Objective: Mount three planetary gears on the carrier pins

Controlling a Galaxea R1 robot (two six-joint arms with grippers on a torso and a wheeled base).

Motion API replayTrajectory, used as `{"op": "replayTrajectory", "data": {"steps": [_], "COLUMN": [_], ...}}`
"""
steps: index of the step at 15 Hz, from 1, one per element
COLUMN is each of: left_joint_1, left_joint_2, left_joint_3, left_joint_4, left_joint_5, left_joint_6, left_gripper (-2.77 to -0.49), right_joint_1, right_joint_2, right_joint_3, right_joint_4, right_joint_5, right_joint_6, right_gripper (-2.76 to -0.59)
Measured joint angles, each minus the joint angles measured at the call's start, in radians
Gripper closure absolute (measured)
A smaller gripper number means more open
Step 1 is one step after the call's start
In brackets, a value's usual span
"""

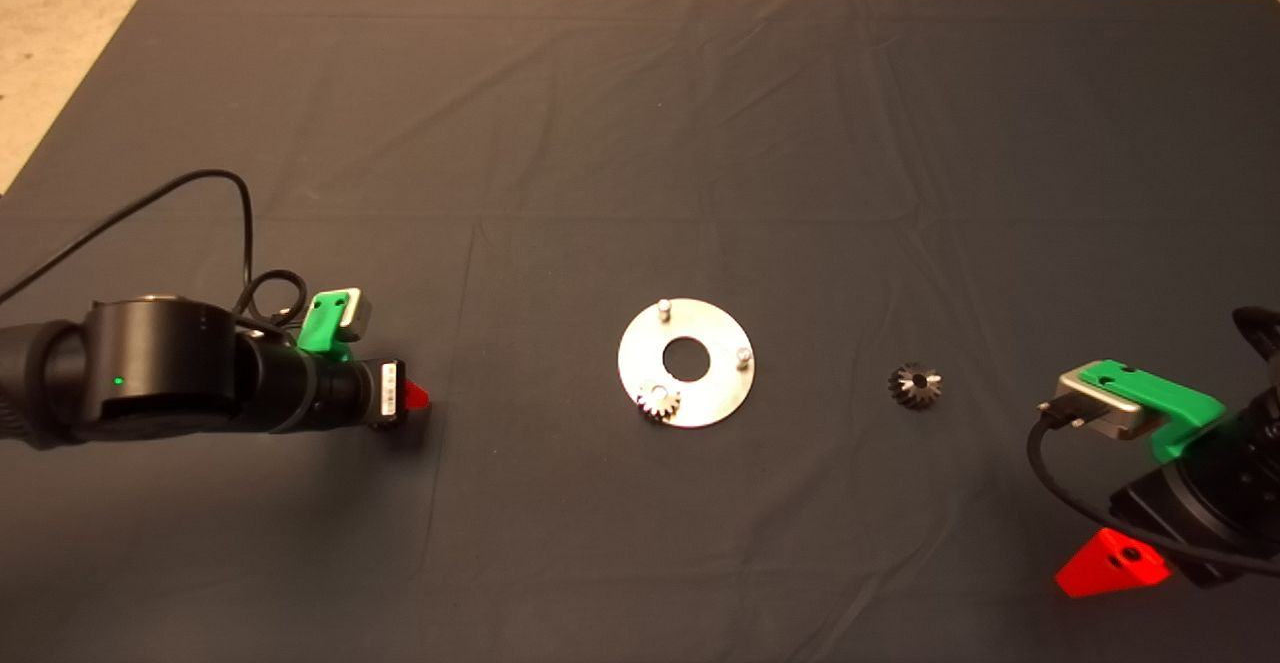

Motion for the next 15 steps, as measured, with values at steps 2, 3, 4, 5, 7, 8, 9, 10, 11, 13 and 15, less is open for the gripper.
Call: {"op": "replayTrajectory", "data": {"steps": [2,3,4,5,7,8,9,10,11,13,15], "left_joint_1": [0.000,0.000,0.000,0.000,0.000,0.000,0.000,0.000,0.000,0.000,0.000], "left_joint_2": [0.009,0.008,0.007,0.006,-0.005,-0.011,-0.016,-0.018,-0.019,-0.018,-0.016], "left_joint_3": [0.001,0.001,0.001,0.002,0.015,0.021,0.023,0.023,0.023,0.023,0.023], "left_joint_4": [0.000,0.000,0.000,0.000,0.000,0.000,0.000,0.000,0.000,0.000,0.000], "left_joint_5": [0.007,0.007,0.007,0.007,0.007,0.007,0.007,0.008,0.008,0.008,0.008], "left_joint_6": [0.000,0.000,0.000,0.000,0.000,0.000,0.000,0.001,0.001,0.001,0.001], "left_gripper": [-1.69,-1.69,-1.69,-1.69,-1.69,-1.69,-1.69,-1.60,-1.55,-1.53,-1.40], "right_joint_1": [0.000,0.000,0.000,0.000,0.000,0.000,0.000,0.000,0.000,0.000,0.000], "right_joint_2": [0.000,0.000,0.000,0.000,0.000,0.000,0.000,0.000,0.000,0.000,0.000], "right_joint_3": [0.000,0.000,0.000,0.000,0.000,0.000,0.000,0.000,0.000,0.000,0.000], "right_joint_4": [0.000,0.000,0.000,0.000,0.000,0.000,0.000,0.000,0.000,0.000,0.000], "right_joint_5": [0.000,0.000,0.000,0.000,0.000,0.000,0.000,0.000,0.000,0.000,0.000], "right_joint_6": [0.000,0.000,0.000,0.000,0.000,0.000,0.000,0.000,0.000,0.000,0.000], "right_gripper": [-2.75,-2.75,-2.75,-2.75,-2.75,-2.75,-2.75,-2.75,-2.75,-2.75,-2.75]}}
